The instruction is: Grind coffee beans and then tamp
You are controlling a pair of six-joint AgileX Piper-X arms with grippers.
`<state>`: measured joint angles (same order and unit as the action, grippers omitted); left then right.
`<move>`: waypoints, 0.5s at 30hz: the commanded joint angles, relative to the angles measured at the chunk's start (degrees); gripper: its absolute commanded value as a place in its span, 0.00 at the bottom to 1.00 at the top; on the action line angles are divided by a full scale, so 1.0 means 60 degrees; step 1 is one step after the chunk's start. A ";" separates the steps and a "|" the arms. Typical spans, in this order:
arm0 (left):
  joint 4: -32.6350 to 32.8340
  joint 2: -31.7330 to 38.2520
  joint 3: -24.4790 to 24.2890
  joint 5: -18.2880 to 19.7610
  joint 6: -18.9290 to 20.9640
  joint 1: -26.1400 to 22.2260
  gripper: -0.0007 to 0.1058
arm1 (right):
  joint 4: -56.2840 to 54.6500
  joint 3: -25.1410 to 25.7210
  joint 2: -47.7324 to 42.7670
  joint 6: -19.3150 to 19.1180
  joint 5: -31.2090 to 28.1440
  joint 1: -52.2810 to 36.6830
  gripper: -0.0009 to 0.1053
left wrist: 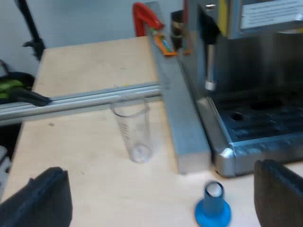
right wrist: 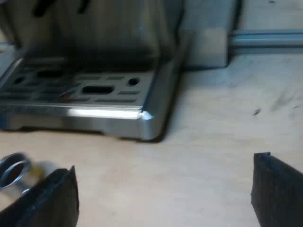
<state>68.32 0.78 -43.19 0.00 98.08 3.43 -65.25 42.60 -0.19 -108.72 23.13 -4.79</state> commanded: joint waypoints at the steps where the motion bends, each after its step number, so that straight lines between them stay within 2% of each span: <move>1: -0.0855 0.1328 0.0402 -0.0333 -0.0013 0.0007 0.75 | 0.0570 -0.0379 -0.0476 -0.0103 -0.0483 -0.0036 0.72; 7: -0.1823 0.1328 0.1322 -0.0331 -0.0013 0.0007 0.75 | 0.1023 -0.1118 -0.0476 -0.0098 -0.0685 -0.0036 0.72; 15: -0.1642 0.1328 0.2240 -0.0331 -0.0013 0.0007 0.75 | 0.1053 -0.1702 -0.0476 -0.0069 -0.0685 -0.0036 0.72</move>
<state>58.67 0.78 -29.85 -0.97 98.08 3.43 -59.33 32.20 -0.30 -108.72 18.62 -4.79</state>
